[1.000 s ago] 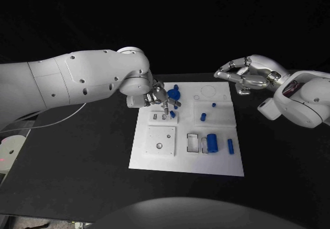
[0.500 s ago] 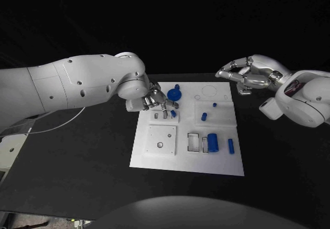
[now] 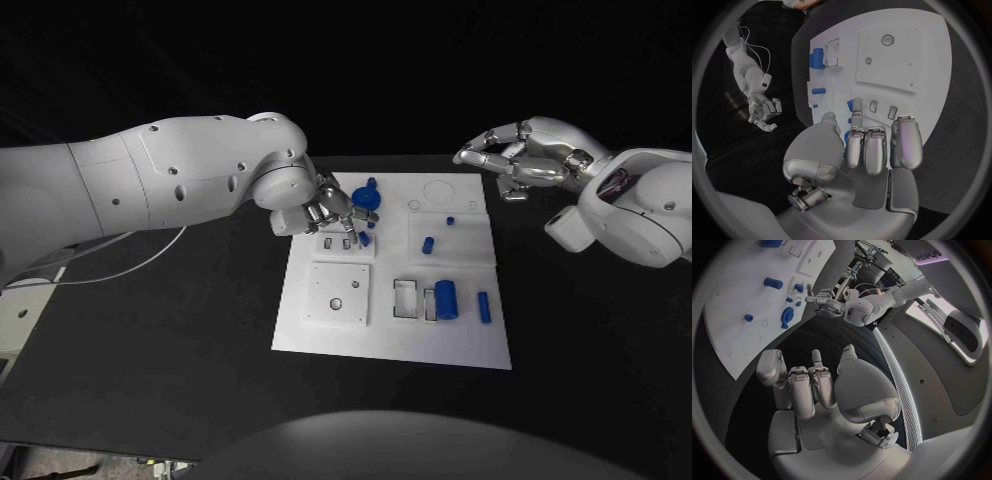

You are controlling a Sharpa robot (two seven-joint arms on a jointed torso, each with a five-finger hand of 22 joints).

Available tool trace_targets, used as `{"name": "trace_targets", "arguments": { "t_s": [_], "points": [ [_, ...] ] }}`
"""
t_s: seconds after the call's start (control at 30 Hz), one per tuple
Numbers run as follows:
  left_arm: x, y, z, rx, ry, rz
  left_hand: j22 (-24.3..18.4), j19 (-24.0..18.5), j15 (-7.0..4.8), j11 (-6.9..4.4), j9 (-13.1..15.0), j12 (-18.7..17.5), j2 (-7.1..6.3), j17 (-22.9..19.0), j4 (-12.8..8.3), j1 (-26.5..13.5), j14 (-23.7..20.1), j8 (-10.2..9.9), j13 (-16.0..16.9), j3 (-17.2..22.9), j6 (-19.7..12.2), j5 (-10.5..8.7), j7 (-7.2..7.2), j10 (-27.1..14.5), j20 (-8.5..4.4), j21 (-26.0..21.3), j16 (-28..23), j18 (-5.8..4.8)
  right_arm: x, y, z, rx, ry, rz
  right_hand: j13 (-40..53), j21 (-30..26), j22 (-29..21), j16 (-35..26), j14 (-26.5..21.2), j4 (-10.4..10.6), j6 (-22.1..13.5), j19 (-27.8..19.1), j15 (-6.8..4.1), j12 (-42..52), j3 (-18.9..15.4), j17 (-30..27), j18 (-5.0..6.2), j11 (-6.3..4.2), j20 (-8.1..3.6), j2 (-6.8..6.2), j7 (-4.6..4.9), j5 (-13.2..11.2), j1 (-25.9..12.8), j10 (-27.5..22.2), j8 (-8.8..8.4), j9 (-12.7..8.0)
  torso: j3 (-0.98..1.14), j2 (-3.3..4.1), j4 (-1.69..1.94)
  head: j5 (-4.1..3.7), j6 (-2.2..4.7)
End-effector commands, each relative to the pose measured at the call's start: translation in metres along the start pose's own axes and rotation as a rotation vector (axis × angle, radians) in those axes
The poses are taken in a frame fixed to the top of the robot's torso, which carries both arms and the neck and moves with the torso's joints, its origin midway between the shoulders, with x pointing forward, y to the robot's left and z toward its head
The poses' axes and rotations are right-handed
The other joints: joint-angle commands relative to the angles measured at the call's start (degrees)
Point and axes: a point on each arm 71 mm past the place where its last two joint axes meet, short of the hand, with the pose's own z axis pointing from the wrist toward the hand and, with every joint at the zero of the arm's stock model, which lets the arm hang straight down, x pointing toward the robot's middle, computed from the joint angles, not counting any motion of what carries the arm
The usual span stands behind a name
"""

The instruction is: Assemble the parts on the task board

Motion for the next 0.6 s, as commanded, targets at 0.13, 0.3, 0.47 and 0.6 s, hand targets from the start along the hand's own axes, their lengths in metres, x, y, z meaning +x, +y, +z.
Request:
{"name": "trace_targets", "arguments": {
  "t_s": [0.13, 0.3, 0.47, 0.6],
  "points": [
    [0.0007, 0.0093, 0.0019, -0.17, 0.012, -0.017, -0.12, -0.14, 0.34, 0.2, 0.22, 0.13, 0.84, 15.09, -0.18, 0.72, 6.03, -0.59, 15.07, -0.17, 0.82, 1.3, -0.22, 5.96, 0.46, -0.24, 0.14, -0.79, 0.0022, -0.0011, 0.0002, 0.013, 0.026, 0.012, 12.04, -0.34, 8.07, -0.34, 2.57, 0.01, 0.06, -0.56, -0.21, -0.4, -0.53, 13.15, -0.53, -0.03, -0.11, 0.35, 0.08, 0.67, 1.04, -0.33, -0.28, -0.08, -0.12, -0.09, -0.16, 0.01, 0.0],
    [0.0013, 0.0112, 0.0055, -0.181, 0.011, -0.003, -0.24, -0.21, 0.3, 0.15, 0.36, 0.13, 0.94, 15.09, -0.31, 1.61, 6.03, -1.02, 15.07, 0.05, 0.98, 2.23, -0.25, 5.96, 0.41, -0.4, 0.14, -0.76, 0.0023, -0.0015, 0.0004, 0.015, 0.029, 0.012, 12.02, -0.41, 8.05, -0.37, 2.48, -0.42, 0.17, -0.74, -0.15, -0.43, -0.69, 13.11, -0.52, 0.02, -0.05, 0.22, 0.0, 1.24, 2.93, -0.4, -0.34, -0.07, -0.24, -0.13, -0.18, -0.11, 0.0],
    [0.0026, 0.0134, 0.0082, -0.188, 0.011, 0.002, -0.39, -0.29, 0.28, 0.14, 0.42, 0.13, 0.98, 15.09, -0.32, 1.93, 6.03, -1.22, 15.07, 0.13, 1.0, 2.64, -0.26, 5.96, 0.39, -0.52, 0.14, -0.72, 0.0019, -0.0027, 0.0004, 0.018, 0.032, 0.013, 11.94, -0.55, 8.0, -0.42, 2.36, -0.45, 0.18, -0.92, -0.15, -0.5, -0.7, 13.05, -0.48, 0.03, -0.04, 0.21, 0.0, 1.26, 3.07, -0.57, -0.34, -0.07, -0.35, -0.19, -0.16, -0.27, 0.0],
    [0.0028, 0.0136, 0.0091, -0.19, 0.009, 0.008, -0.42, -0.3, 0.27, 0.13, 0.49, 0.13, 1.01, 15.09, -0.32, 2.13, 6.03, -1.3, 15.07, 0.19, 1.08, 2.88, -0.28, 5.96, 0.39, -0.57, 0.14, -0.71, 0.0022, -0.0036, 0.0009, 0.021, 0.034, 0.014, 11.9, -0.67, 7.95, -0.47, 2.23, -0.46, 0.2, -1.08, -0.14, -0.55, -0.69, 12.98, -0.45, 0.04, -0.03, 0.26, 0.0, 1.3, 3.26, -0.68, -0.35, -0.07, -0.34, -0.25, -0.18, -0.19, 0.0]
  ]
}}
